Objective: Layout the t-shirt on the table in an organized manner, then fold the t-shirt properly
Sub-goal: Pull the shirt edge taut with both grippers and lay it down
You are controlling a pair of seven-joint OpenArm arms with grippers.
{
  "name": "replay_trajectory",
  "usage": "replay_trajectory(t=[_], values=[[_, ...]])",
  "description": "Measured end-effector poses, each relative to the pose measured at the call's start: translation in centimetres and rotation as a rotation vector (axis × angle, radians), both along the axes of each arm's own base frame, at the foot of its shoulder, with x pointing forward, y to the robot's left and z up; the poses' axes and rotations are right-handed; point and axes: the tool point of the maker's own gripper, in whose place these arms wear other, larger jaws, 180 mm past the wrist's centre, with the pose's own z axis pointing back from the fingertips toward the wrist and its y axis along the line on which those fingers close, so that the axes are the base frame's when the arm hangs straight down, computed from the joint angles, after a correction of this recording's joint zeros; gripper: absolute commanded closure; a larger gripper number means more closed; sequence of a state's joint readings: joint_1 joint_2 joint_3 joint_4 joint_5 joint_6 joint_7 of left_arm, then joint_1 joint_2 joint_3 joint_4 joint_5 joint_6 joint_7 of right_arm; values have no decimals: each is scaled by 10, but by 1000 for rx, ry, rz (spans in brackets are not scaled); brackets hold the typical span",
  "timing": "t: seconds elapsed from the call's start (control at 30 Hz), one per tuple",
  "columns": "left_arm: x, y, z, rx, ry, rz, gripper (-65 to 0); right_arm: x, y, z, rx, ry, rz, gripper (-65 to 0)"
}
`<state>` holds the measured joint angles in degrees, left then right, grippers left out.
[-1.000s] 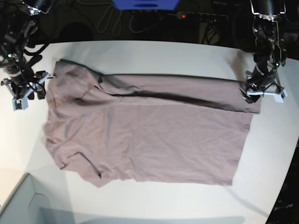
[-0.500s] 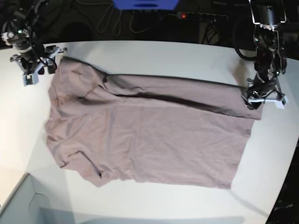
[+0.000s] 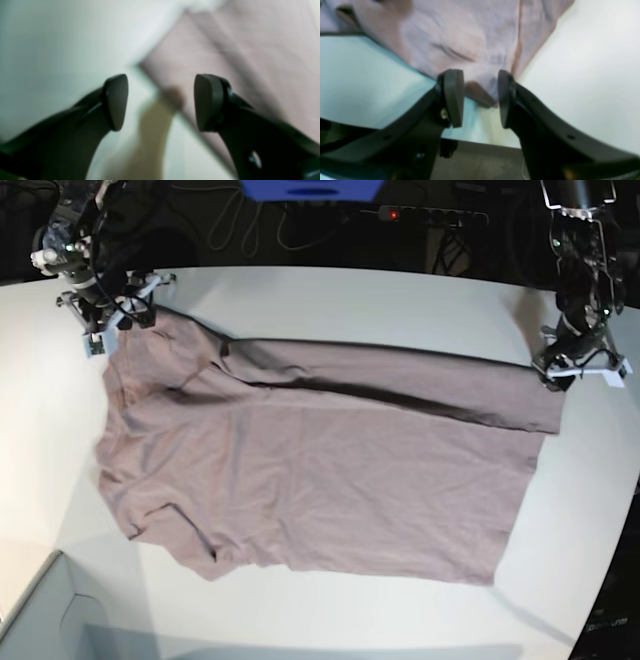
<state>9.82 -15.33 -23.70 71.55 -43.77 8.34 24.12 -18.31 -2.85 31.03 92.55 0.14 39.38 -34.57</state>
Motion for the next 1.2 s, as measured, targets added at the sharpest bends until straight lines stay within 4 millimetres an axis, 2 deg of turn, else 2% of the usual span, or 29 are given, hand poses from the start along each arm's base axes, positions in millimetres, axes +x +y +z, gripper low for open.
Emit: replay_trajectory(t=[0.27,0.33,0.4,0.5,0.63,0.8,0.87,1.07,1.2], values=[[22,3,-8,-17,-21,24,-400,-2,-2,-11,15,27,1,-221],[26,3,-8,-28,-33,26,-398,-3,-1,-13,18,33,1,-193],[30,4,-7,-24,-34,30,-375,-5,-5,-13,8,40,6,-135],[29,0,-9,-31,-31,38,-246,-6,-15,-12,-14,43,10,-3],[27,-5,-13,-48,-22,38,-1,-4,-23,-9,-35,39,17,0],[27,-8,-10,-61,-19,28,0,-1,-41,-2,-80,34,31,0],[20,-9,-9,-56,-8,20,0,-1,-48,1,-98,33,37,0],[4,-18,15,-16,-47,-35,0,-15,-74,8,-145,48,-15,0],[2,-27,33,-2,-92,-73,0,-7,-91,34,-191,-29,-63,0]])
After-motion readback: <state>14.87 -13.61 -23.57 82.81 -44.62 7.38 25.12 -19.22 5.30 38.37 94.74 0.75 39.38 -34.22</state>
